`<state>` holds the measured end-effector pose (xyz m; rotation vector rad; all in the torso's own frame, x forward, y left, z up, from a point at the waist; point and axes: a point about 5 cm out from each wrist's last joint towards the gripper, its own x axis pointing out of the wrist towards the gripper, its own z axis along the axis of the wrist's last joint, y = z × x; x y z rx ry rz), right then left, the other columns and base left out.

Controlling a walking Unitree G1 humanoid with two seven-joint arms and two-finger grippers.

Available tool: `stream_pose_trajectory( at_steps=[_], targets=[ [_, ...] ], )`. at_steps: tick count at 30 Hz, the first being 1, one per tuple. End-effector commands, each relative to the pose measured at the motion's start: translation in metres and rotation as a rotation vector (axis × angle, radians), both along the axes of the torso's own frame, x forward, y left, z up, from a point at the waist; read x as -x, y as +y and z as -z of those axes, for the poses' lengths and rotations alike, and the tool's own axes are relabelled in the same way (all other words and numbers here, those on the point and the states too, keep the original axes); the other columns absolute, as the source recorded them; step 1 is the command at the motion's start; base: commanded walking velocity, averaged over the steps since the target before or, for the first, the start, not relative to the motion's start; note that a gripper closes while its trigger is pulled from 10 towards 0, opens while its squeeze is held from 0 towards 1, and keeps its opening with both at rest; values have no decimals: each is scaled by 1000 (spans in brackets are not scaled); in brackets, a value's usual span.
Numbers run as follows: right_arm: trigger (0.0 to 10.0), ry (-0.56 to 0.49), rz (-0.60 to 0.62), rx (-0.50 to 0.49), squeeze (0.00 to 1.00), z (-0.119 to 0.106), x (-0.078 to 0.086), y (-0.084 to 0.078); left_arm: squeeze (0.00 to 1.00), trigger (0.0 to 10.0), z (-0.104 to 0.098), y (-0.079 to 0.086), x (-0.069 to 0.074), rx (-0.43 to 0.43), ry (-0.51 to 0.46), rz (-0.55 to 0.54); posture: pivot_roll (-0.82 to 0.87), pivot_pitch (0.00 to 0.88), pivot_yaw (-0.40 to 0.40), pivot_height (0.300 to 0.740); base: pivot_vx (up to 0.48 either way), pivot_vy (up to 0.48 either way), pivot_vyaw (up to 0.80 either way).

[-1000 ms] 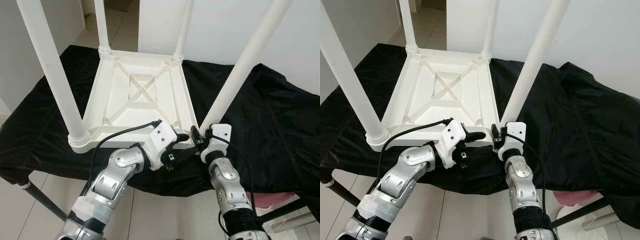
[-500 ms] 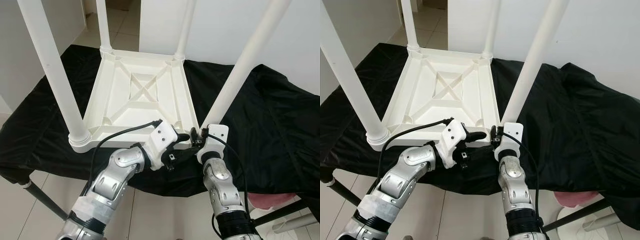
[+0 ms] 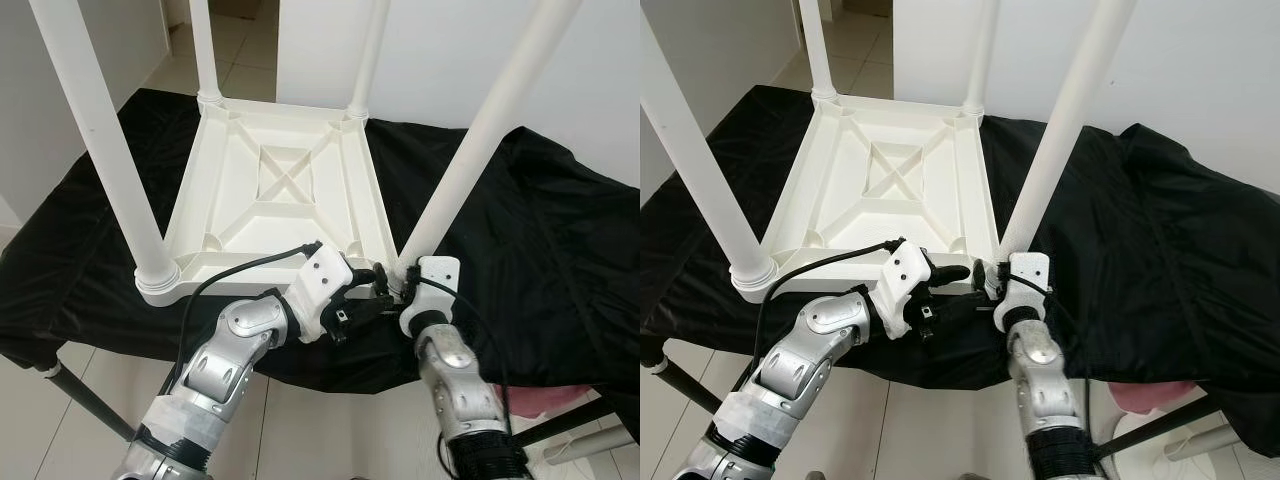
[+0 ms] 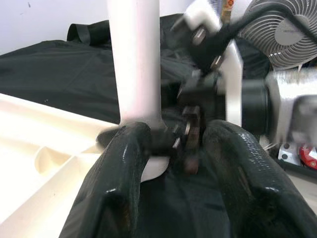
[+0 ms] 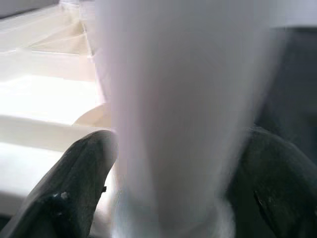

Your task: Building children table

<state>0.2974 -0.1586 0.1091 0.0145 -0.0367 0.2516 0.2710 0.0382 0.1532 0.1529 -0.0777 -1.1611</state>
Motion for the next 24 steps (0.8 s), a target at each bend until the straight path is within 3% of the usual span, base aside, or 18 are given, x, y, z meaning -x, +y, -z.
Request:
stream_pose_trajectory(
  at_steps=[1,7,9,13,14,17,18,24],
  targets=[
    [10000,-15,-69,14,0,0,-2,-3,0,10000,0,-4,0,-4,-5,-4,-11,0,-103,740,0,0,0],
    [10000,-31,-148,44,0,-3,-6,-5,0,10000,-1,-6,1,-2,-8,3,-12,0,-99,740,0,0,0],
    [10000,-25,-261,71,0,-8,-12,-1,0,10000,-1,-6,0,-3,-10,4,-14,0,-97,740,0,0,0],
    [10000,-9,-331,101,0,-9,-18,1,0,10000,-2,-6,-2,-1,-13,0,-12,0,-100,740,0,0,0],
    [8863,3,-366,114,0,-7,-20,0,0,10000,-2,-5,-2,-2,-14,-3,-6,0,-105,740,0,0,0],
    [8863,5,-383,120,0,-5,-21,-1,0,10000,-2,-5,-2,-3,-15,-4,-6,0,-105,740,0,0,0],
    [235,10,-389,124,0,-4,-21,-4,0,10000,-1,-4,-2,-8,-17,-7,-1,0,-109,740,0,0,0],
    [0,52,-406,136,0,5,-20,-15,0,10000,-2,2,-4,-12,-20,-25,7,0,-114,740,0,0,0]
  ],
)
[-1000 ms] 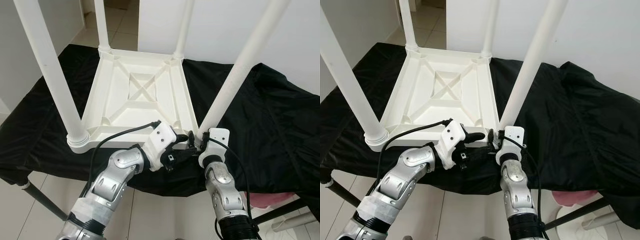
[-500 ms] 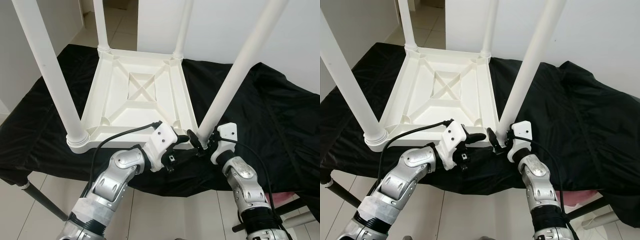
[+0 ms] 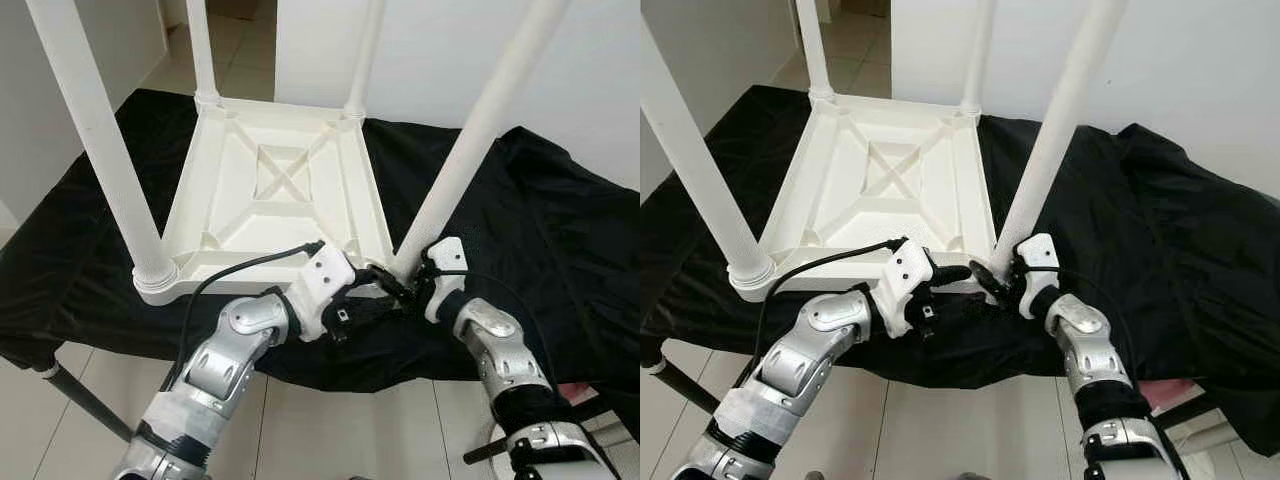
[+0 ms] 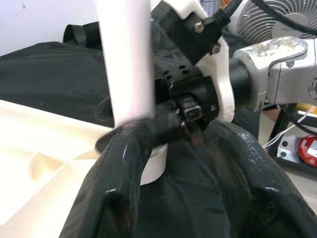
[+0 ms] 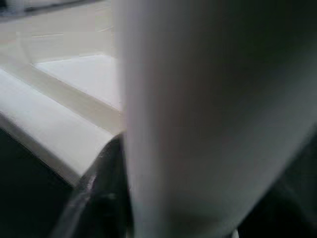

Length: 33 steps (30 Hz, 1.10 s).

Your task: Building children table

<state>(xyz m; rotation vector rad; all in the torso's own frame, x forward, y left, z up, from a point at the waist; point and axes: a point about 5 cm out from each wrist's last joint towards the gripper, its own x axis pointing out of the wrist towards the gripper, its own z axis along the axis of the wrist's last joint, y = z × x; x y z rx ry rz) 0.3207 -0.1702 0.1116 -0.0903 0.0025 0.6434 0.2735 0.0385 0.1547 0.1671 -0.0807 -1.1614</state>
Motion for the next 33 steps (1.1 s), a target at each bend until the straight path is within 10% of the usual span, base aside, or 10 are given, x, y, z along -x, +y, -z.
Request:
stream_pose_trajectory(
  at_steps=[1,10,11,12,13,24,33],
  targets=[
    [0,30,-18,29,0,9,4,-5,0,10000,-1,2,-2,-2,-11,-28,7,0,-114,740,0,0,0],
    [0,26,26,4,0,13,6,-10,0,10000,2,1,2,-10,-1,-10,-1,0,-103,740,0,0,0],
    [7294,17,62,-31,0,11,7,-11,0,10000,2,2,2,-10,-1,-9,-2,0,-100,740,0,0,0],
    [7294,17,62,-31,0,11,7,-11,0,10000,2,2,2,-10,-1,-9,-2,0,-100,740,0,0,0],
    [10000,19,95,-47,0,11,8,-10,0,10000,2,1,2,-10,0,-7,-5,0,-97,740,0,0,0],
    [10000,-40,281,-135,0,2,16,2,0,10000,0,-3,3,-8,-1,11,-18,0,-76,740,0,0,0],
    [10000,78,773,-138,0,25,31,-4,0,10000,-1,-5,0,-11,-6,26,-27,0,-67,740,0,0,0]
  ],
)
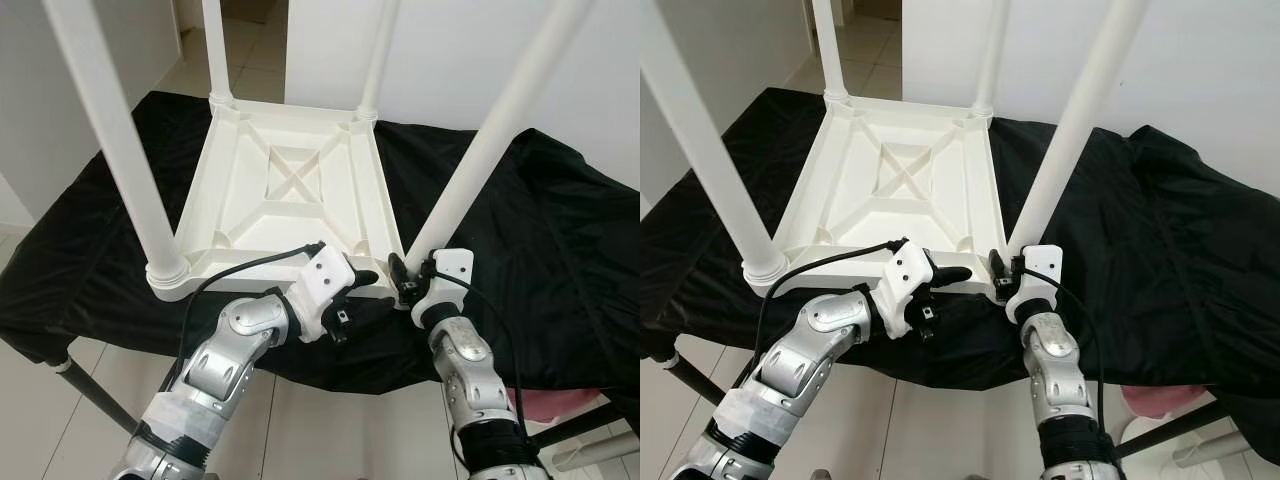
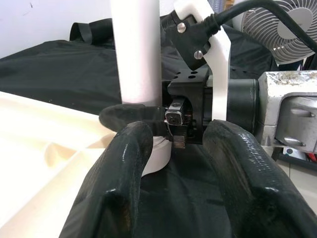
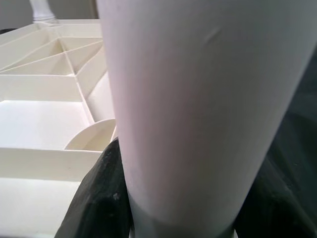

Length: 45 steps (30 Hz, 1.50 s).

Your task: Building children table

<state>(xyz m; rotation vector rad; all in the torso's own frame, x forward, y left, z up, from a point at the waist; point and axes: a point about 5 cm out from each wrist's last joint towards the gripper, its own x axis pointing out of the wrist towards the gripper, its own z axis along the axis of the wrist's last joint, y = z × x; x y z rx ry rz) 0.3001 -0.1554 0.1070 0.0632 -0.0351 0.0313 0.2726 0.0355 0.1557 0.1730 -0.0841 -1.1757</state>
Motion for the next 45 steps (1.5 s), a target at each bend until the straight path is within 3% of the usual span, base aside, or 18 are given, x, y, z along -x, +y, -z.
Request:
stream_pose_trajectory(
  at_steps=[1,3,5,17,18,19,34,35,36,38,41,45],
  targets=[
    [10000,105,155,-9,0,21,11,-19,0,10000,0,-2,0,-8,-1,11,-27,0,-67,740,0,0,0],
    [10000,148,274,-25,0,32,18,-10,0,10000,0,-3,-1,-5,-3,9,-25,0,-62,740,0,0,0],
    [10000,159,299,-23,0,34,18,-3,0,10000,0,-4,-1,-3,-5,9,-24,0,-60,740,0,0,0],
    [10000,82,243,6,0,15,13,0,0,10000,-2,2,-6,-6,-16,-3,-30,0,-61,740,0,0,0],
    [10000,77,228,10,345,14,13,0,0,10000,-2,1,-5,-6,-15,-2,-32,0,-62,740,0,0,0],
    [10000,77,224,13,1000,13,14,0,0,10000,-2,0,-5,-6,-15,-1,-32,0,-62,740,0,0,0],
    [10000,-1,161,19,1000,2,14,-4,0,10000,-1,-2,-2,4,-7,2,-29,0,-58,740,0,0,0],
    [10000,-27,89,20,0,0,13,-7,0,10000,0,-1,-1,-3,-5,3,-17,0,-56,740,0,0,0],
    [10000,-50,13,22,0,-3,13,-12,0,10000,0,1,1,-10,-4,14,-13,0,-59,740,0,0,0],
    [10000,-50,13,22,0,-3,13,-12,0,10000,0,1,1,-10,-4,14,-13,0,-59,740,0,0,0],
    [10000,-83,-208,54,0,-8,8,-20,0,10000,4,10,6,-50,-8,37,-6,0,-61,740,0,0,0],
    [10000,-75,-310,77,0,-10,6,-23,0,10000,5,13,6,-63,-12,36,-2,0,-64,740,0,0,0]
  ],
)
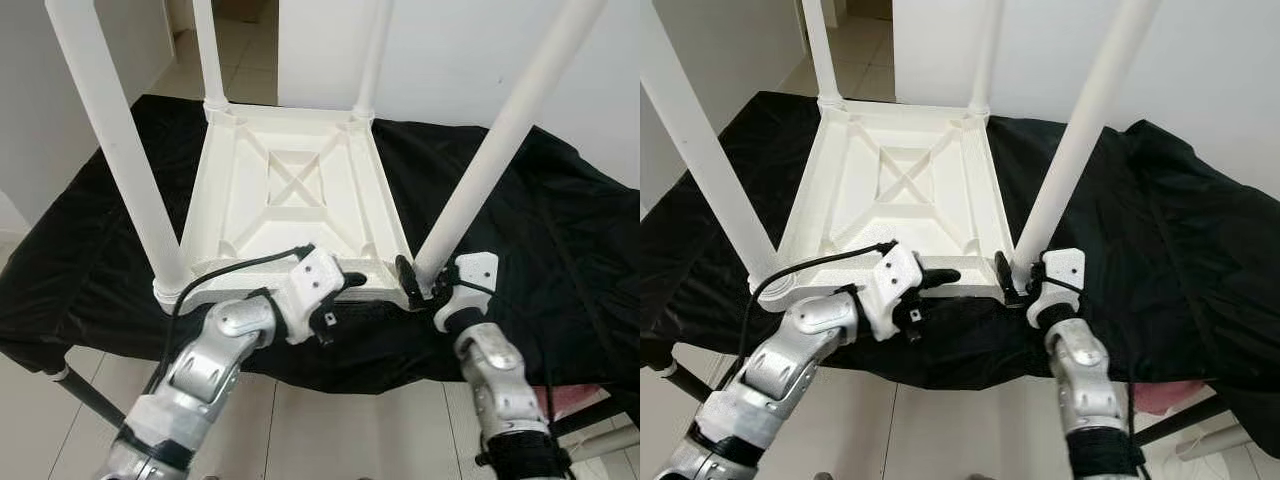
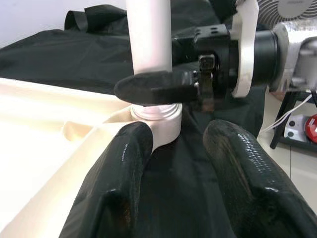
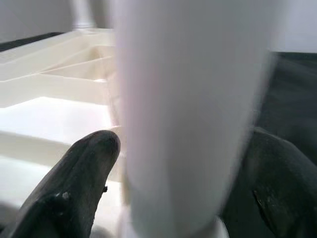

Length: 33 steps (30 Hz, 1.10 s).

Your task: Building children table

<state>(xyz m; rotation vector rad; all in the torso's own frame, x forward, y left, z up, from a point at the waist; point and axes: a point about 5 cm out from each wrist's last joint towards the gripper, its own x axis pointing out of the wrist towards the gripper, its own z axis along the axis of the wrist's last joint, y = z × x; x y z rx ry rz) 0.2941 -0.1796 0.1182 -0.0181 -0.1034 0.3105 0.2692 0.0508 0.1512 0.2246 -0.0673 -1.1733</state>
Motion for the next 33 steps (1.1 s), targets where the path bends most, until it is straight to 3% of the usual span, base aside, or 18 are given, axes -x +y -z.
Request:
stream_pose_trajectory(
  at_steps=[1,3,12,13,14,24,26,27,33],
  targets=[
    [10000,13,-85,10,0,-1,-3,0,0,10000,-1,-1,1,-15,-2,35,3,0,-70,740,0,0,0],
    [10000,29,-161,50,0,-2,-8,-3,0,10000,-3,-1,-1,-14,-11,25,5,0,-73,740,0,0,0],
    [10000,64,-273,136,0,-2,-22,-6,0,10000,-6,-3,1,-6,-16,26,13,0,-69,740,0,0,0],
    [2196,69,-296,157,0,-2,-25,-6,0,10000,-5,-3,1,-10,-15,29,18,0,-69,740,0,0,0],
    [0,77,-330,185,0,0,-29,-5,0,10000,-5,-3,1,-16,-15,30,18,0,-63,740,0,0,0],
    [0,91,-359,150,0,5,-29,-4,0,10000,-6,-2,-2,-15,-19,28,9,0,-67,740,0,0,0],
    [5882,89,-345,118,0,6,-28,-3,0,10000,-6,-2,-3,-9,-20,19,9,0,-74,740,0,0,0],
    [10000,83,-336,101,0,5,-27,-1,0,10000,-6,-2,-3,-3,-17,12,4,0,-74,740,0,0,0],
    [10000,59,-276,77,0,4,-26,6,0,10000,-4,-3,-4,8,-6,-4,-3,0,-64,740,0,0,0]
  ],
)
